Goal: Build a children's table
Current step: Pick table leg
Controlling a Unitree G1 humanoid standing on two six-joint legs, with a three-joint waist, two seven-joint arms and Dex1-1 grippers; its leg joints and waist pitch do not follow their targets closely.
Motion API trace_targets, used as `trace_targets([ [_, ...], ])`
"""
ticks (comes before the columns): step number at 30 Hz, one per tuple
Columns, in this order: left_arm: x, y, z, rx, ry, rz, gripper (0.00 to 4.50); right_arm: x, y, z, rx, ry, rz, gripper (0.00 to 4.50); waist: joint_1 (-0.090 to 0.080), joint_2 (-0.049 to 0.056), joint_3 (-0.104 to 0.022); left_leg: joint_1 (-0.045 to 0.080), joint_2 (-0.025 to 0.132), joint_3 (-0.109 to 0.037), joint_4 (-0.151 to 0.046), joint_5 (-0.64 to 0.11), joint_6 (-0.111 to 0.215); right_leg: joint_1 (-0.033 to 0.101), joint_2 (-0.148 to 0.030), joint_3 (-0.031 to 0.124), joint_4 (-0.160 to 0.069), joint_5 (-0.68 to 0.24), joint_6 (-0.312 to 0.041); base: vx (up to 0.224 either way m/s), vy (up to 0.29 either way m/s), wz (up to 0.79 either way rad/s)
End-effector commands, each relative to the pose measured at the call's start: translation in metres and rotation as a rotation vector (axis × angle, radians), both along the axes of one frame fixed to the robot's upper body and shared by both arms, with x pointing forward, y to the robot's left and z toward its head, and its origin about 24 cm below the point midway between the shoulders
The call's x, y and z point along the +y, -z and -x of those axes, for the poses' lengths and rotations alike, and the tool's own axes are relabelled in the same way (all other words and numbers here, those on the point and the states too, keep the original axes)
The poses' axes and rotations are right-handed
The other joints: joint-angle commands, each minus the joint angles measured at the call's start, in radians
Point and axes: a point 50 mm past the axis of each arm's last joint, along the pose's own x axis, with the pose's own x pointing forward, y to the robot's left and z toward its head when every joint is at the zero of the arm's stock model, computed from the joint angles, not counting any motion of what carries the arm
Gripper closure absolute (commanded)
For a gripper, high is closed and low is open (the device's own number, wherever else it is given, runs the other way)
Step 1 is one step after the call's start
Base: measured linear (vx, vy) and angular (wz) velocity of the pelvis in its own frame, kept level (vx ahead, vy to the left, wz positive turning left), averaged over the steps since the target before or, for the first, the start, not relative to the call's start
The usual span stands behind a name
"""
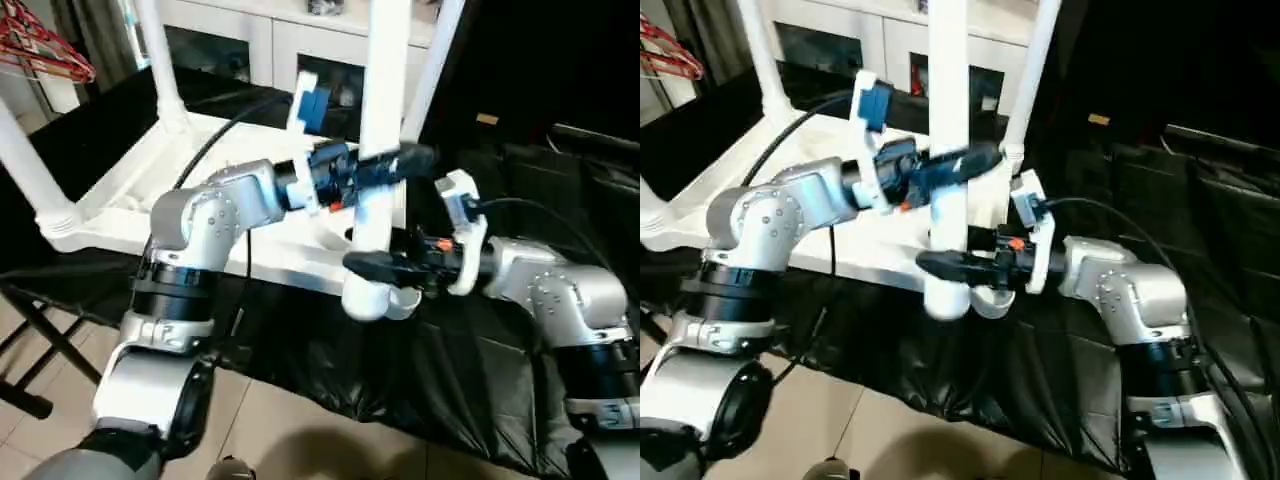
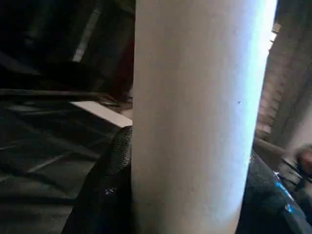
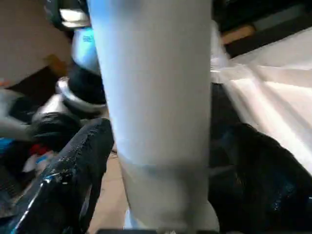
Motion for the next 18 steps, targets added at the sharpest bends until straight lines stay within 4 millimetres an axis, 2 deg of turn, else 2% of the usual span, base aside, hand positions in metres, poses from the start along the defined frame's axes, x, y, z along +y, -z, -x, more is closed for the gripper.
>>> trace_targets([
  [1, -0.0031, -0.0028, 0.0051, -0.02, 0.046, 0.005, 2.61, 0.0002, -0.0092, 0.0024, -0.021, -0.048, -0.008, 0.83, 0.0, -0.009, -0.07, 0.005, -0.013, 0.019, -0.068, -0.172, 0.011, 0.072, -0.026, 0.018, -0.065, -0.223, -0.192, 0.0, 0.0, 0.0],
  [3, -0.0035, -0.0023, 0.0049, -0.024, 0.054, 0.004, 2.61, 0.0009, -0.0086, 0.0047, -0.013, -0.072, -0.005, 1.04, 0.001, -0.009, -0.072, 0.005, -0.014, 0.019, -0.067, -0.171, 0.005, 0.071, -0.026, 0.018, -0.068, -0.248, -0.176, 0.0, 0.0, 0.0],
  [7, -0.0043, -0.0025, 0.0039, -0.022, 0.051, 0.01, 2.61, 0.0028, -0.0059, 0.0066, -0.003, -0.086, -0.006, 1.35, 0.001, -0.011, -0.072, 0.004, -0.014, 0.019, -0.067, -0.163, 0.003, 0.071, -0.026, 0.018, -0.067, -0.25, -0.17, 0.0, 0.0, 0.0],
  [18, -0.0032, -0.0014, 0.0043, -0.01, 0.05, 0.018, 2.62, 0.0076, 0.0003, 0.0104, 0.028, -0.087, -0.011, 2.31, 0.002, -0.011, -0.076, 0.003, -0.016, 0.019, -0.064, -0.132, 0.008, 0.073, -0.023, 0.017, -0.058, -0.178, -0.193, 0.0, 0.0, 0.0],
])
